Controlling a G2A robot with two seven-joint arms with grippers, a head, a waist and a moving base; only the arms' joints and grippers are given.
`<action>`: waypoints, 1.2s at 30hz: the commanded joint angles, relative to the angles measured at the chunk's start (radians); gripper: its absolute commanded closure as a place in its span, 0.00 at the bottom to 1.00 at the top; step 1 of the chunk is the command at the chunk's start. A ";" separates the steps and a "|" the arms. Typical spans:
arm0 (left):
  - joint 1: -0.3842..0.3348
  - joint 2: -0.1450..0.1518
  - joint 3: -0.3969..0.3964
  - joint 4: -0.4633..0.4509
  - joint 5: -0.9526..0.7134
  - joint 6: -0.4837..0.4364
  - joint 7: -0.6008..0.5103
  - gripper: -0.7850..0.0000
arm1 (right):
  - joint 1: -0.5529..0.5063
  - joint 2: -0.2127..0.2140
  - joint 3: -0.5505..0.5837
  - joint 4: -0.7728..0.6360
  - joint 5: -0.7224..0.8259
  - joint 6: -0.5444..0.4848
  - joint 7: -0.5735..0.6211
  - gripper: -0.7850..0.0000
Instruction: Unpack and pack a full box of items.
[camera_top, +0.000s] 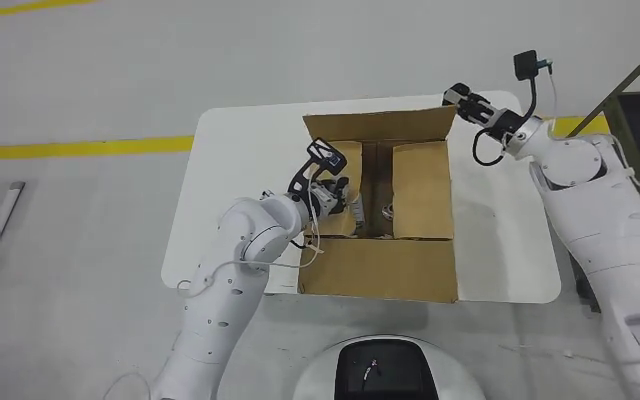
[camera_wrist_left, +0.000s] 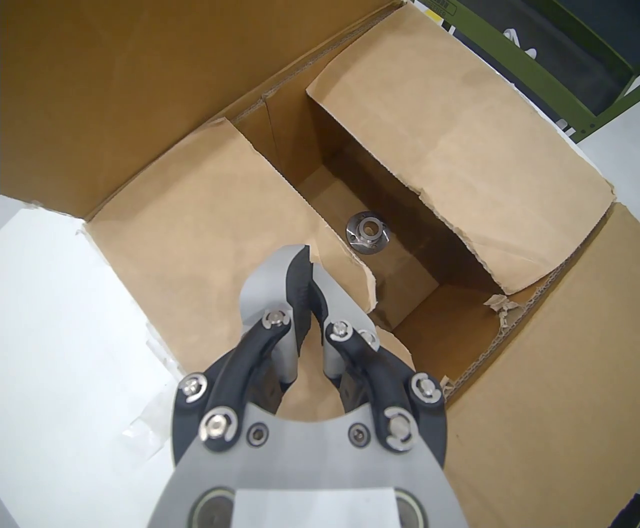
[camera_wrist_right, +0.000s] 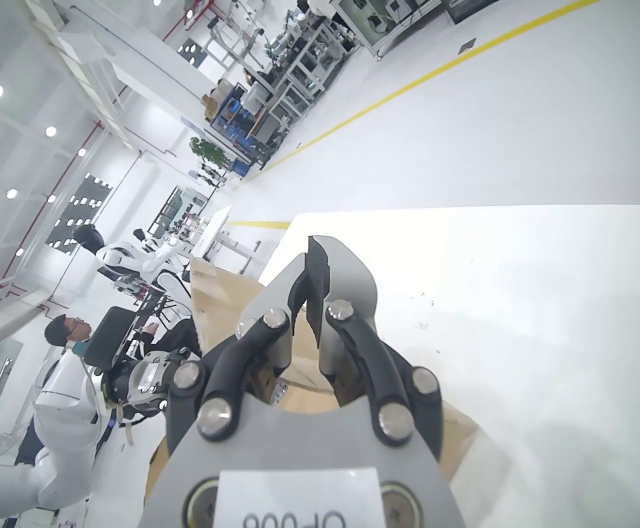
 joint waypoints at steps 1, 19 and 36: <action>-0.001 0.001 0.000 0.002 0.002 0.000 0.001 0.88 | -0.013 0.004 0.007 -0.018 -0.001 -0.015 0.009 1.00; 0.017 0.016 -0.056 -0.056 -0.003 0.033 -0.019 0.00 | -0.158 0.043 0.022 -0.297 -0.106 -0.028 0.124 1.00; 0.172 0.061 -0.254 -0.307 0.040 0.115 -0.120 0.00 | -0.329 0.058 -0.065 -0.553 -0.428 -0.036 0.060 1.00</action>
